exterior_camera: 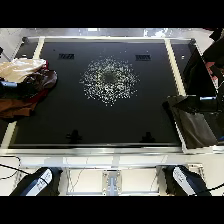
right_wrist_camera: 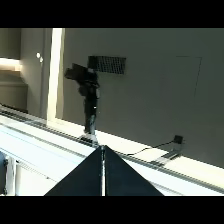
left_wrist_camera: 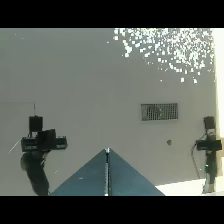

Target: Fold the shirts.

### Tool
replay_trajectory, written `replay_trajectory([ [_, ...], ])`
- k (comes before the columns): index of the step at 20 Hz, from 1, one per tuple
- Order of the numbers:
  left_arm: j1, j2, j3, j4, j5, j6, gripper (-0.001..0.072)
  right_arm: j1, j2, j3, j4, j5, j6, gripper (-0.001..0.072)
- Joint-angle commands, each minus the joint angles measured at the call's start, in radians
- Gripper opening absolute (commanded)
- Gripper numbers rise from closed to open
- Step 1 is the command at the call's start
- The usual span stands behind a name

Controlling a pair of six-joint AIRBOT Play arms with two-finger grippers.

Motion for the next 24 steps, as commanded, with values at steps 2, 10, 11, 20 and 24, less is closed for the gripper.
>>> replay_trajectory([
  [2, 0.000, 0.000, 0.000, 0.000, 0.000, 0.000, 0.0014, 0.001, 0.000, 0.001, 0.000, 0.000, 0.000, 0.0013],
  [10, 0.000, 0.000, 0.000, 0.000, 0.018, 0.000, 0.0014, 0.001, 0.000, 0.001, 0.000, 0.000, 0.000, 0.0013],
  [11, 0.000, 0.000, 0.000, 0.000, 0.018, 0.000, 0.0014, 0.001, 0.000, 0.001, 0.000, 0.000, 0.000, 0.0013],
  [20, 0.038, -0.087, 0.000, 0.491, 0.347, -0.203, 0.0483, 0.002, 0.000, 0.001, 0.006, -0.225, 0.000, 0.0013],
  [24, 0.217, -0.230, 0.000, 0.642, 0.347, -0.378, 0.0483, 0.002, 0.000, 0.001, 0.018, -0.275, 0.000, 0.0014],
])
